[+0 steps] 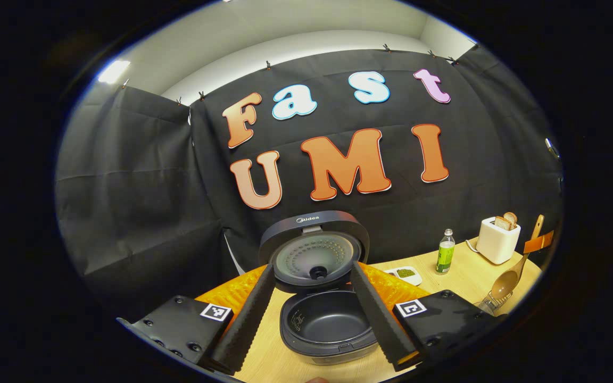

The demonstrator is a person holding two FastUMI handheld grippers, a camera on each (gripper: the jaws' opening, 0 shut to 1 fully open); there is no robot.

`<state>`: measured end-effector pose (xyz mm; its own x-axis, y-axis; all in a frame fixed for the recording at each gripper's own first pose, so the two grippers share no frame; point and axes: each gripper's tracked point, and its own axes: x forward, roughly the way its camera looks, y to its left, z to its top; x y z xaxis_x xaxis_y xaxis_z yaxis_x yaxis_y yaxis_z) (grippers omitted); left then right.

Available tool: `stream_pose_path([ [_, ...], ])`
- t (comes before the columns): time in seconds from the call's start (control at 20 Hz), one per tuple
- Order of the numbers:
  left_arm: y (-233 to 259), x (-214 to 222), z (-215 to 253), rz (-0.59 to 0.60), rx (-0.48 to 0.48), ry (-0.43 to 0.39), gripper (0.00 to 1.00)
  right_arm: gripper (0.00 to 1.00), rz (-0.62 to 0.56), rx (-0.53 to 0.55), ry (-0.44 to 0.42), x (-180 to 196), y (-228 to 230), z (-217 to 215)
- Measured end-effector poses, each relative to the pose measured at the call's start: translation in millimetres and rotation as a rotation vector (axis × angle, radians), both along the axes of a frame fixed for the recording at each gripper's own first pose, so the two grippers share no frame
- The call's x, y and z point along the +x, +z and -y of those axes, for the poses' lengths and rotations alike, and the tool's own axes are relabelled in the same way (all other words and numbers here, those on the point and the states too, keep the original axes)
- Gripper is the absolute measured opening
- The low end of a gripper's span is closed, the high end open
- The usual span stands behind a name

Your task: Close the left gripper, press the button to open the rice cooker; take a wooden spoon from the chopstick holder with the right hand, scoop a spoonful of rice and pour it into the rice cooker, then put the wooden spoon back into the chopstick holder.

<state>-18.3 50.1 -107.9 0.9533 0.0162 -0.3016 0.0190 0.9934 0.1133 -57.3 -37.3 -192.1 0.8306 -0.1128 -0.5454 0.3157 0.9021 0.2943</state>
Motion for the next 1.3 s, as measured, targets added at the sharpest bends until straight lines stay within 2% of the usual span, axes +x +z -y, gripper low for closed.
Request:
stream_pose_path([
  [0.15,-4,2,-1,-0.015,-0.013,-0.019,1.0,0.07,-0.021,0.031,0.062,-4,-9,-35],
  [0.25,-5,3,-4,-0.013,-0.007,-0.032,0.87,0.07,-0.042,0.004,0.09,-9,-19,-50],
  [0.45,-13,2,-8,-0.027,-0.001,-0.053,0.88,0.07,-0.07,-0.063,0.124,-11,-46,-74],
  [0.7,-17,1,-21,-0.039,0.009,-0.066,0.88,0.07,-0.097,-0.237,0.1,-13,-73,-71],
  [0.85,-21,3,-28,-0.048,0.014,-0.079,0.88,0.07,-0.089,-0.346,0.046,-15,-75,-61],
  [1.2,-36,4,-25,-0.069,-0.005,-0.107,0.88,0.07,-0.087,-0.438,0.018,-28,-98,-71],
  [1.25,-39,3,-24,-0.073,-0.009,-0.112,0.88,0.05,-0.083,-0.44,0.021,-27,-101,-73],
  [1.3,-43,3,-23,-0.082,-0.014,-0.115,0.87,0.07,-0.094,-0.423,0.038,-28,-107,-78],
])
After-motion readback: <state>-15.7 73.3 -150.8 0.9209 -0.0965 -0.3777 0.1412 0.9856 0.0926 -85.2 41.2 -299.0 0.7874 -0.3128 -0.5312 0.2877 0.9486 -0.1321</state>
